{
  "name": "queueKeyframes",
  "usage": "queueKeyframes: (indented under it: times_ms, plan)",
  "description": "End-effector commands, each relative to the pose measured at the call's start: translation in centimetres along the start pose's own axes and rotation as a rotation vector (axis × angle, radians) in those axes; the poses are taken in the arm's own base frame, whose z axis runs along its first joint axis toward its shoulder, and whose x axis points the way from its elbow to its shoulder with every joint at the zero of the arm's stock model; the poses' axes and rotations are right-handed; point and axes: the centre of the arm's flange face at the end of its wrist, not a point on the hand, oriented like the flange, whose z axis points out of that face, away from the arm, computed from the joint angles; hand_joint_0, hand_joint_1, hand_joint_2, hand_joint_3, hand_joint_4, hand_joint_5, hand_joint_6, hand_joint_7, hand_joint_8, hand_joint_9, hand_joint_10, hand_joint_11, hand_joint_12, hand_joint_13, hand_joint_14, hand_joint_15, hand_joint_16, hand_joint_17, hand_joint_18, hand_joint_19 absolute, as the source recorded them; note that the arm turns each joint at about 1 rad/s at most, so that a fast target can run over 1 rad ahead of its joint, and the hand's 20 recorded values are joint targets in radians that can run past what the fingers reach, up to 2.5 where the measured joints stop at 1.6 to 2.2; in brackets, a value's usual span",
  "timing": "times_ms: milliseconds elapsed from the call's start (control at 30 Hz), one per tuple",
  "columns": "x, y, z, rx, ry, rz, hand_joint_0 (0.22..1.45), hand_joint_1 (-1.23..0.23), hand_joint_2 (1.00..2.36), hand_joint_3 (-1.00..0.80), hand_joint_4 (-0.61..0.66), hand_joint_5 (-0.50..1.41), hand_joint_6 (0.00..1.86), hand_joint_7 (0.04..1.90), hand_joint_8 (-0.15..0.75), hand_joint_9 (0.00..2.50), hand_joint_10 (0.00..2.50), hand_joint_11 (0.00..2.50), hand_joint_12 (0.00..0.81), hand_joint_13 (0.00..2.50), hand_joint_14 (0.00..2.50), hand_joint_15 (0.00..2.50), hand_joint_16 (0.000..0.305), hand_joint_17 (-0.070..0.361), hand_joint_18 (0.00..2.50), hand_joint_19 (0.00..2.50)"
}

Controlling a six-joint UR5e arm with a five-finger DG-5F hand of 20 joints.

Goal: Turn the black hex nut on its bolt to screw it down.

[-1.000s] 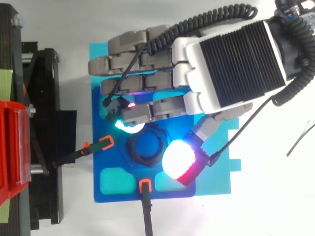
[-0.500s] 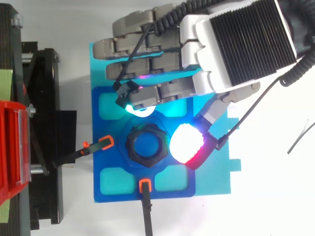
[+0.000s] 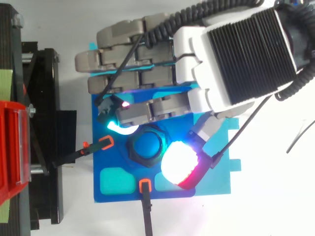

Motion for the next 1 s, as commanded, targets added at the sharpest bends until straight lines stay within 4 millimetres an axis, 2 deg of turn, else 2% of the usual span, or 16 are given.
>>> queueKeyframes:
  times_ms: [0,33,133,600,967]
  plan:
    - [2.0,0.4,0.4,-0.007,0.019,0.011,0.48,-0.13,1.0,-0.5,0.27,-0.04,0.51,1.0,0.272,0.67,0.0,0.0,0.347,0.42,0.0,0.0,0.054,0.123,0.32,0.47]
    - [3.3,0.4,0.5,-0.008,0.025,0.016,0.48,-0.13,1.0,-0.5,0.27,-0.04,0.51,1.0,0.273,0.67,0.0,0.0,0.347,0.42,0.0,0.0,0.054,0.123,0.32,0.47]
    - [3.8,0.9,1.2,-0.018,0.003,0.014,0.48,-0.13,1.0,-0.5,0.27,-0.04,0.51,1.01,0.269,0.67,0.0,0.0,0.347,0.42,0.0,0.0,0.055,0.123,0.32,0.47]
    - [3.9,2.9,2.9,-0.013,-0.008,0.026,0.48,-0.13,1.0,-0.5,0.24,-0.03,0.51,1.07,0.276,0.68,0.0,0.0,0.346,0.42,0.0,0.0,0.054,0.122,0.32,0.48]
    - [3.7,3.1,3.1,-0.009,-0.016,0.028,0.48,-0.13,1.0,-0.5,0.24,-0.03,0.51,1.06,0.274,0.68,0.0,0.0,0.346,0.42,0.0,0.0,0.054,0.122,0.33,0.48]
